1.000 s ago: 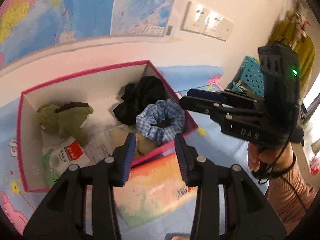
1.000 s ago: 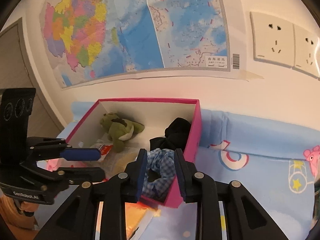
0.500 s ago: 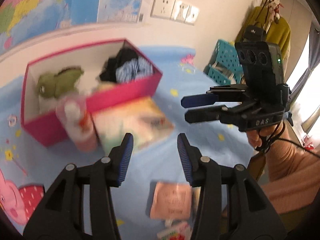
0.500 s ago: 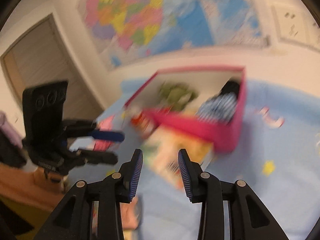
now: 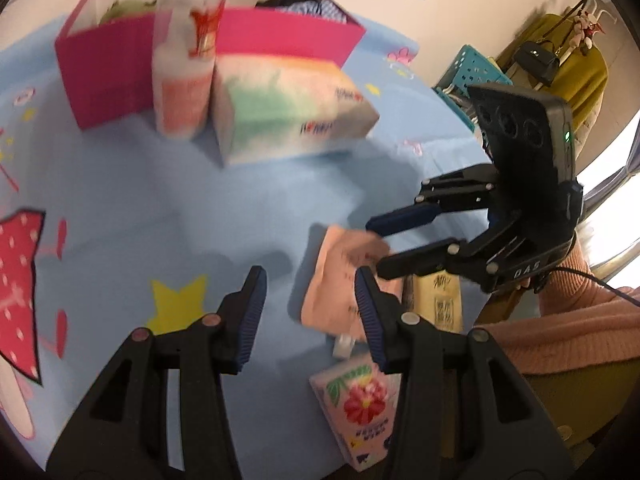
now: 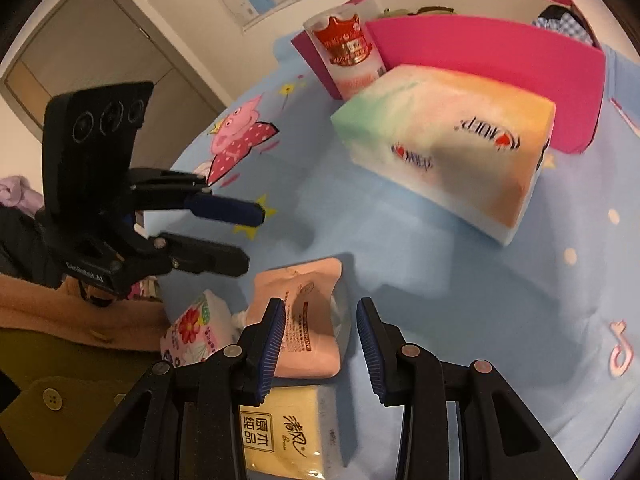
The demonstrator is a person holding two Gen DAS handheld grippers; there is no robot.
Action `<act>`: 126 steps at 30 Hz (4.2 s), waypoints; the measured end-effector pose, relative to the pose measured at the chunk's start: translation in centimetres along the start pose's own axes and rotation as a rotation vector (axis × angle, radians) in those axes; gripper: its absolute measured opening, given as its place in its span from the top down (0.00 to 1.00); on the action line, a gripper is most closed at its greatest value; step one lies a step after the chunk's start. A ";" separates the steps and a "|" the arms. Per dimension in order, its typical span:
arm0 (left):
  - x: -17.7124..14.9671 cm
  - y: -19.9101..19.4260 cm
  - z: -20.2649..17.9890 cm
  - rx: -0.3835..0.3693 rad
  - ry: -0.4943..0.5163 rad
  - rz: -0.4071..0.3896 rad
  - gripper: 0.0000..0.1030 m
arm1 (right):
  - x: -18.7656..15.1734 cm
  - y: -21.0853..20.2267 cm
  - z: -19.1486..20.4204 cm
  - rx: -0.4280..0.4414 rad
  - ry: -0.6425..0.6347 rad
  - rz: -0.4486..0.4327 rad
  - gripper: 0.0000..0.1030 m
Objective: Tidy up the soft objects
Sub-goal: 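Move the right tool to the pink sachet and grasp it, then lift the pink sachet with the right tool, then carry the pink sachet into the pink box and open the right tool, then move the right tool down to the floral tissue pack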
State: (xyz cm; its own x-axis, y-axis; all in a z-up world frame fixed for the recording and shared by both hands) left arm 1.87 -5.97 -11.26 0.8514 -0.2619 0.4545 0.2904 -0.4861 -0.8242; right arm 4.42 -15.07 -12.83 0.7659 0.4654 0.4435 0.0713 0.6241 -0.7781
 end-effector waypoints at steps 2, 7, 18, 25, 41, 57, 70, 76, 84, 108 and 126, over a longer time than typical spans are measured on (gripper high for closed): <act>-0.4 0.4 -0.1 -0.011 -0.005 0.013 0.54 | -0.2 0.2 0.2 -0.007 -0.004 0.006 0.70; -1.0 1.2 -0.4 -0.038 -0.019 0.036 0.54 | -0.2 0.4 0.3 -0.029 -0.006 0.001 0.79; -1.4 1.7 -0.5 -0.048 -0.029 0.053 0.54 | 0.5 -0.7 -2.3 -0.110 0.079 -0.082 0.87; -1.6 1.9 -1.1 -0.082 -0.023 0.063 0.54 | 0.3 -1.9 -4.6 -0.102 0.192 -0.147 0.87; -0.7 2.9 -1.6 -0.101 -0.100 0.048 0.54 | -0.2 -1.1 -3.6 -0.040 0.264 -0.175 0.86; 1.9 -0.3 -1.4 -0.091 -0.112 -0.072 0.54 | 1.9 -4.8 -1.3 -0.037 0.195 -0.273 0.86; 11.7 -6.9 -1.5 0.029 -0.001 -0.291 0.54 | 11.0 -11.8 -0.1 -0.121 0.033 -0.488 0.86; 16.1 -8.2 0.8 0.108 0.008 -0.336 0.54 | 16.3 -12.7 -0.8 -0.106 0.019 -0.550 0.86; 19.0 -6.8 5.8 0.167 -0.048 -0.313 0.54 | 21.0 -8.8 -3.7 -0.086 0.059 -0.505 0.85; 17.0 -4.5 12.1 0.173 -0.205 -0.270 0.54 | 20.7 -3.1 -6.6 -0.124 0.118 -0.365 0.66; 4.7 -5.2 1.6 0.079 0.028 -0.190 0.54 | 5.9 -4.5 1.1 -0.045 -0.056 -0.232 0.56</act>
State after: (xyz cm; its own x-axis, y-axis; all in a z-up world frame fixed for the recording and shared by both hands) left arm 5.05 -3.37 -5.37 0.7660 -0.1956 0.6124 0.4785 -0.4627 -0.7463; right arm 7.93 -14.38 -6.23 0.6891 0.3475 0.6359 0.2706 0.6906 -0.6707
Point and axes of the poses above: each gripper's, at about its wrist camera, not at the fingertips, and y roughly the way its jaws point, z to its left, x to its top, the point moved 7 cm from there along y, roughly the way its jaws point, and after that the axes turned 2 degrees about y, right-handed, at the moved point
